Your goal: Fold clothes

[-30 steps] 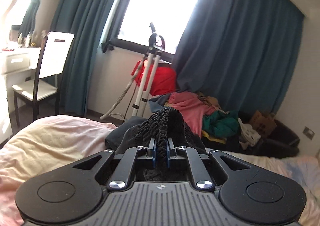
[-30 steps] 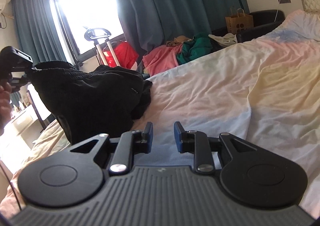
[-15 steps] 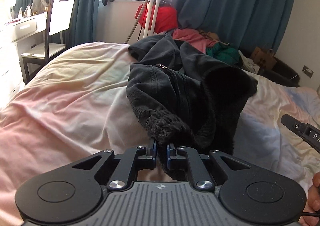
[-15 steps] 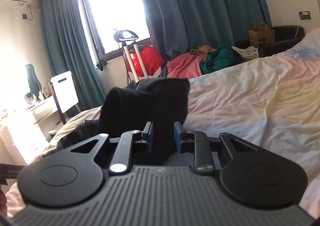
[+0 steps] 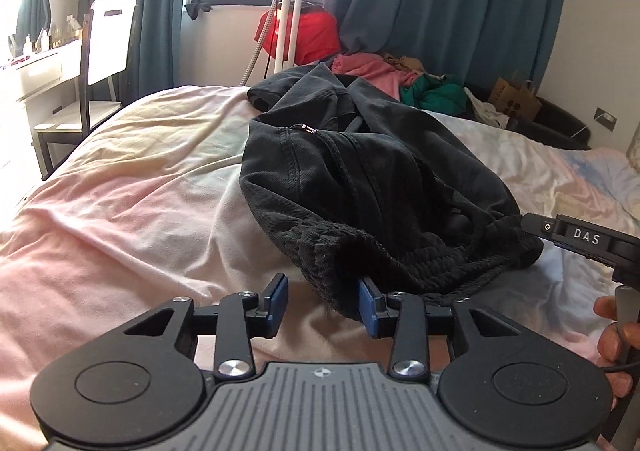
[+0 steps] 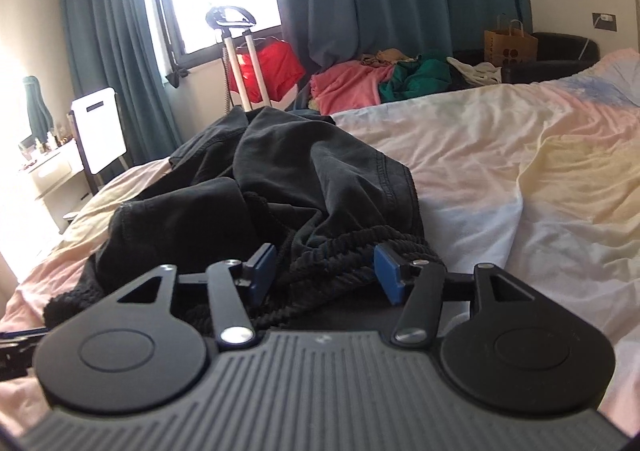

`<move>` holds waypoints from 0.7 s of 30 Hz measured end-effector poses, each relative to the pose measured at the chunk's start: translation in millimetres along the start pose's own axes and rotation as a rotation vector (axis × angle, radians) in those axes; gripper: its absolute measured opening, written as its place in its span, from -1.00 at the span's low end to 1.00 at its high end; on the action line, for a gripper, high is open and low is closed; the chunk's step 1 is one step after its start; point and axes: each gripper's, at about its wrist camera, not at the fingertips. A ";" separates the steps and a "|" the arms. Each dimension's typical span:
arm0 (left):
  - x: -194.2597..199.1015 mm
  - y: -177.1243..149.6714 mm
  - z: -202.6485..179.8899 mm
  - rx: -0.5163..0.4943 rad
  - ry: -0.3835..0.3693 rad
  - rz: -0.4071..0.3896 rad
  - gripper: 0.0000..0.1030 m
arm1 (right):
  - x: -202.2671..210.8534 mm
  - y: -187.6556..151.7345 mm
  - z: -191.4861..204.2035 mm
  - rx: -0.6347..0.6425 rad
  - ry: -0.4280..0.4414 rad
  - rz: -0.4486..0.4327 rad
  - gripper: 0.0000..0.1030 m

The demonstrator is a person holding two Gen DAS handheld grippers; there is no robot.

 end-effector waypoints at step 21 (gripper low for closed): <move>-23.7 -1.1 -58.6 -0.415 0.189 -0.310 0.23 | -12.3 -10.5 -48.2 -0.244 -0.208 0.053 0.12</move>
Point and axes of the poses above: each gripper's, at about its wrist camera, not at the fingertips, and x roughly against the way its jaws point, z to its left, y to its top, and after that the axes turned 13 degrees about y, right-handed
